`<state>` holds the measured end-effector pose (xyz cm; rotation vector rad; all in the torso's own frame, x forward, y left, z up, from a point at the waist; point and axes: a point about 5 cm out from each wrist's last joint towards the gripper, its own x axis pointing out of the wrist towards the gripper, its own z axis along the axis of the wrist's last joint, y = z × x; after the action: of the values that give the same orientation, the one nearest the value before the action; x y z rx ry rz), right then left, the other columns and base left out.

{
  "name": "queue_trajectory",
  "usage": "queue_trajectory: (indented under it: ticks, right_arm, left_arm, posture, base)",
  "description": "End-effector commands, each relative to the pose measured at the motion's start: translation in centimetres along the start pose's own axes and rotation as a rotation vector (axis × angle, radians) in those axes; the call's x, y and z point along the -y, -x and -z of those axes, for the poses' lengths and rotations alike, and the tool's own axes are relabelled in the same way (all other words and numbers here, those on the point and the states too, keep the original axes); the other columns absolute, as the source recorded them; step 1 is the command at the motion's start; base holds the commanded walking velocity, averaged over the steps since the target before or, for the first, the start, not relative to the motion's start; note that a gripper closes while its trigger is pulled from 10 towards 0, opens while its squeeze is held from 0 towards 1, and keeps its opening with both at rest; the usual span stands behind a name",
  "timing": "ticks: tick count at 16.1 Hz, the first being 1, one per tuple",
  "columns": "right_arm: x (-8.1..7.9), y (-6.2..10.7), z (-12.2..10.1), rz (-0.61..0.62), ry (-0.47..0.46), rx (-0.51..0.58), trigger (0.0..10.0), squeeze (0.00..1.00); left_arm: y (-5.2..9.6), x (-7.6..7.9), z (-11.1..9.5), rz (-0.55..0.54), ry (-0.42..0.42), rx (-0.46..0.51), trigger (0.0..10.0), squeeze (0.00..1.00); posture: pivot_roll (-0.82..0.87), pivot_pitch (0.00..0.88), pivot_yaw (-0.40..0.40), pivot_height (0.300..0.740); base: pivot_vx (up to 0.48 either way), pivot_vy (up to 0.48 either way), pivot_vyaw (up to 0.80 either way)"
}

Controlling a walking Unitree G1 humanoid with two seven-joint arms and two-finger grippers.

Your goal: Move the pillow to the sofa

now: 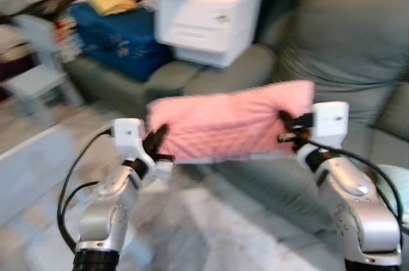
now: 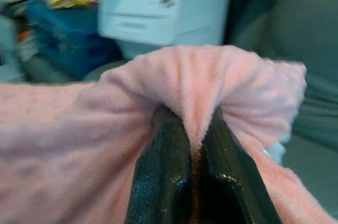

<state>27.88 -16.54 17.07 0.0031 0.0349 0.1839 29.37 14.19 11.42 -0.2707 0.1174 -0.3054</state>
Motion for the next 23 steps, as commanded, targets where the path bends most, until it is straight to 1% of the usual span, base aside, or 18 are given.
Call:
queue_trajectory:
  ticks: [1,8,13,16,19,23]
  right_arm:
    - [-1.20,-0.26,-0.92,-0.045,-0.010,0.043,10.0,0.00]
    - [-1.26,-0.21,-0.90,-0.044,-0.013,0.043,10.0,0.00]
    - [-1.25,-0.21,-0.85,-0.043,-0.014,0.042,10.0,0.00]
    - [-1.34,-0.20,-0.85,-0.046,-0.014,0.046,10.0,0.00]
    - [-1.42,-0.24,-0.86,-0.049,-0.012,0.048,10.0,0.00]
    - [-1.40,-0.32,-0.92,-0.049,-0.010,0.051,10.0,0.00]
  left_arm:
    - [0.40,-1.17,-0.89,-0.037,-0.020,0.024,10.0,0.00]
    - [0.42,-1.15,-0.94,-0.036,-0.012,0.025,10.0,0.00]
    - [0.39,-1.14,-0.95,-0.037,-0.011,0.023,10.0,0.00]
    - [0.26,-1.38,-0.27,-0.078,-0.025,-0.022,10.0,0.00]
    - [0.30,-1.00,-0.38,-0.032,-0.030,-0.011,10.0,0.00]
    - [0.27,-1.01,-0.38,-0.031,-0.028,-0.016,10.0,0.00]
  posture:
    - [-0.10,0.000,0.031,0.740]
    - [-0.10,0.000,0.034,0.740]
    - [-0.10,0.000,0.035,0.740]
    - [-0.10,0.000,0.036,0.740]
    - [-0.09,0.000,0.036,0.740]
    - [-0.09,0.000,0.035,0.740]
  base:
    - [0.334,0.000,-0.80]
    - [0.339,0.000,-0.80]
    - [0.480,0.000,-0.78]
    - [0.107,0.000,0.00]
    - [0.000,0.000,0.00]
    - [0.000,0.458,0.00]
